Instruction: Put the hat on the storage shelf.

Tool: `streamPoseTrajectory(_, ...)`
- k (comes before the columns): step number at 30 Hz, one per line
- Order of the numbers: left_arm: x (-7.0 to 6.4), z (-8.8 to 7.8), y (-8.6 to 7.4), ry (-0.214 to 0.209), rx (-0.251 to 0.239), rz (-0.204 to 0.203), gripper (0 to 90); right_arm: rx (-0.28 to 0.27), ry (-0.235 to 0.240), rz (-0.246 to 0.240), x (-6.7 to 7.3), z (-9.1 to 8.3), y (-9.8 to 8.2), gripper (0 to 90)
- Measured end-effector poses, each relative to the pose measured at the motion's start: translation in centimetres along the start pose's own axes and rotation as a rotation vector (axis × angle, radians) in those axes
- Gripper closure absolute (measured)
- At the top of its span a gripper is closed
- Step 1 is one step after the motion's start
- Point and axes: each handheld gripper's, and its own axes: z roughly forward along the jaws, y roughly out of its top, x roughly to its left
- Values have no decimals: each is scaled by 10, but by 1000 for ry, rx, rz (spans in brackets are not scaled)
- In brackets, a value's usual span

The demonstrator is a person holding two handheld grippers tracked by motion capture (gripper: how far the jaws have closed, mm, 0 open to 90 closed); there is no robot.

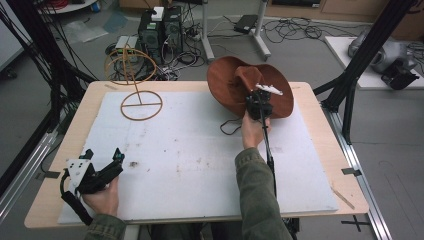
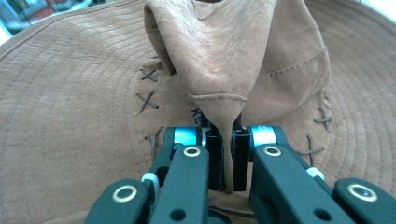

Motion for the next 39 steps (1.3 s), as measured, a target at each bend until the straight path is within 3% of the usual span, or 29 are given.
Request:
streamPoseTrajectory(4,0,-1,0,-5,-4,-2,106,-65,31,12,-5,-16,10,893)
streamPoseTrajectory(8,0,-1,1,-13,-10,-3,106,-187,81,-18,-9,-42,27,892)
streamPoseTrajectory(10,0,-1,1,-13,-10,-4,105,-211,97,-26,-9,-47,30,892)
streamPoseTrajectory(11,0,-1,0,-14,-9,-5,105,-256,125,-51,-8,-56,37,892)
streamPoseTrajectory(12,0,-1,1,-14,-8,-5,105,-256,125,-51,-8,-56,37,892)
streamPoseTrajectory(13,0,-1,0,-13,-9,-8,106,-298,168,-65,-9,-64,43,892)
streamPoseTrajectory(14,0,-1,0,-13,-8,-8,106,-298,168,-65,-9,-64,43,892)
streamPoseTrajectory(15,0,-1,0,-14,-8,-8,106,-330,209,-72,-8,-72,49,892)
streamPoseTrajectory(17,0,-1,0,-12,-7,-7,106,-354,238,-80,-7,-78,54,892)
streamPoseTrajectory(20,0,-1,0,-12,-4,-9,106,-383,265,-105,-4,-86,61,892)
streamPoseTrajectory(24,1,-1,-1,-14,-7,-19,106,-398,312,-138,2,-93,70,892)
streamPoseTrajectory(30,1,-1,-1,-16,-8,-25,106,-396,394,-172,23,-96,80,891)
streamPoseTrajectory(31,1,-1,-1,-16,-4,-20,106,-394,426,-184,36,-95,84,891)
streamPoseTrajectory(32,1,-1,-1,-18,-3,-19,106,-394,426,-184,36,-95,84,891)
streamPoseTrajectory(34,1,-1,-1,-20,-4,-22,106,-406,476,-194,60,-93,89,891)
streamPoseTrajectory(36,2,-1,-1,-19,-6,-29,105,-416,494,-193,67,-92,90,891)
streamPoseTrajectory(37,2,-1,-1,-18,-5,-32,106,-420,536,-187,83,-90,94,891)
streamPoseTrajectory(38,2,-1,-1,-18,-7,-40,106,-420,536,-187,83,-90,94,891)
streamPoseTrajectory(39,3,-1,-1,-19,-5,-38,105,-424,559,-203,99,-88,96,891)
